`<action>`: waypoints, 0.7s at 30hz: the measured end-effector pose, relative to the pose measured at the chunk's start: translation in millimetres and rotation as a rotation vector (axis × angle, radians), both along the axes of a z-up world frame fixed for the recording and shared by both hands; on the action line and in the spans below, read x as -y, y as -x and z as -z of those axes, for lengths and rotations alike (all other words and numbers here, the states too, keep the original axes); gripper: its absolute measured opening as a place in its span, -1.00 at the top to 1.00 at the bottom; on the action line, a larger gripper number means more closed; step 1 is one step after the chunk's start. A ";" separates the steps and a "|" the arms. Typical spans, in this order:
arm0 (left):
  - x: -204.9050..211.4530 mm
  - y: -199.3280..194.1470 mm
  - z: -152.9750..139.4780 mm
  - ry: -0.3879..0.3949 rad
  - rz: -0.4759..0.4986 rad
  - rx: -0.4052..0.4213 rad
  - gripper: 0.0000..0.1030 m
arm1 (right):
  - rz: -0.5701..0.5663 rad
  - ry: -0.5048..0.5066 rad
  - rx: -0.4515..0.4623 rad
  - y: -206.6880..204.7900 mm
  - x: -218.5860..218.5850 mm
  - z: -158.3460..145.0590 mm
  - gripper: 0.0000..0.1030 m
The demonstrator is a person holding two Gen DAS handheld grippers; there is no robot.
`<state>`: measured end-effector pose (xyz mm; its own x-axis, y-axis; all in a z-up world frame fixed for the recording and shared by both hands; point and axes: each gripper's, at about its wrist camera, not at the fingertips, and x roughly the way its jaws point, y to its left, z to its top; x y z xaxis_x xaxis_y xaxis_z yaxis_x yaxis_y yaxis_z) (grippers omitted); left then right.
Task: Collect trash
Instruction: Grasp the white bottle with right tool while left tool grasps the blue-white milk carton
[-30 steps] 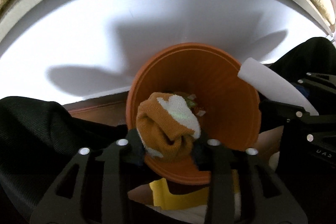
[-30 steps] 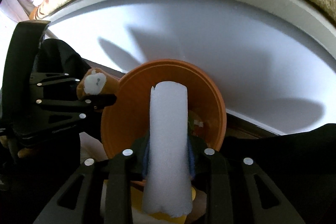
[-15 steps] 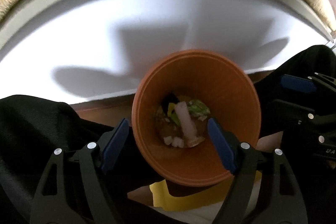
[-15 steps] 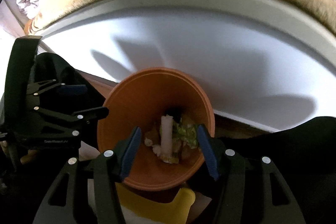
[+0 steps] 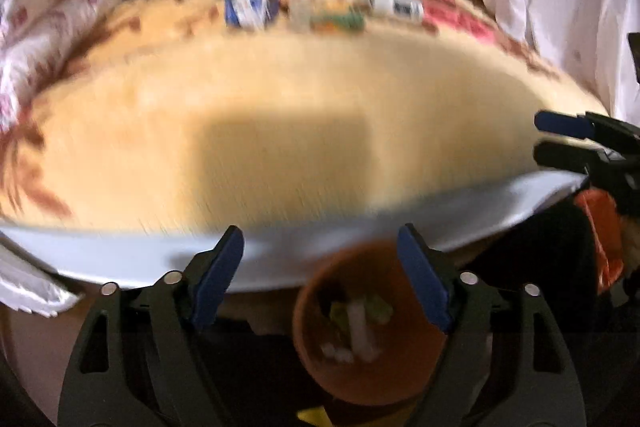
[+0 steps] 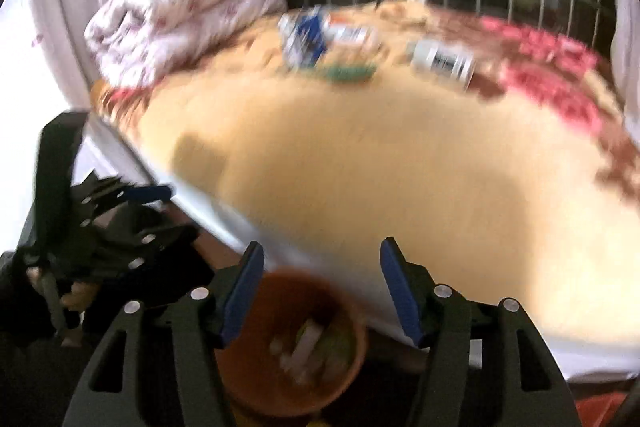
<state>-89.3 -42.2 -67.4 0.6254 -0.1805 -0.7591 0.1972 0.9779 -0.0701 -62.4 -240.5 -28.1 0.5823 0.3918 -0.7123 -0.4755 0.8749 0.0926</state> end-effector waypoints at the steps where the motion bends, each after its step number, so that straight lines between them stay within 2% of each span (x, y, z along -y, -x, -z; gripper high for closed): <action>1: -3.0 -5.7 -5.3 -0.003 -0.013 0.018 -0.58 | 0.008 0.013 0.025 -14.8 1.3 -6.5 -0.18; 5: -16.7 -40.8 -19.5 -0.010 -0.075 0.053 -0.59 | 0.034 0.079 0.069 -67.4 5.0 -20.2 -0.19; 10: -28.7 -75.1 -22.6 0.005 -0.143 0.051 -0.59 | 0.008 0.238 0.107 -144.9 2.3 -33.6 -0.27; 14: -34.0 -93.0 -24.3 0.029 -0.169 0.045 -0.60 | -0.095 0.431 0.096 -203.2 -12.9 -22.5 -0.32; 21: -33.7 -116.0 -19.6 -0.004 -0.177 0.038 -0.60 | -0.217 0.589 0.057 -255.7 -31.9 2.7 -0.32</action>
<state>26.6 -8.5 -47.9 0.6751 -0.0621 -0.7351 0.0239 0.9978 -0.0624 193.3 -208.6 -30.8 0.5766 0.0565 -0.8150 -0.6381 0.6541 -0.4061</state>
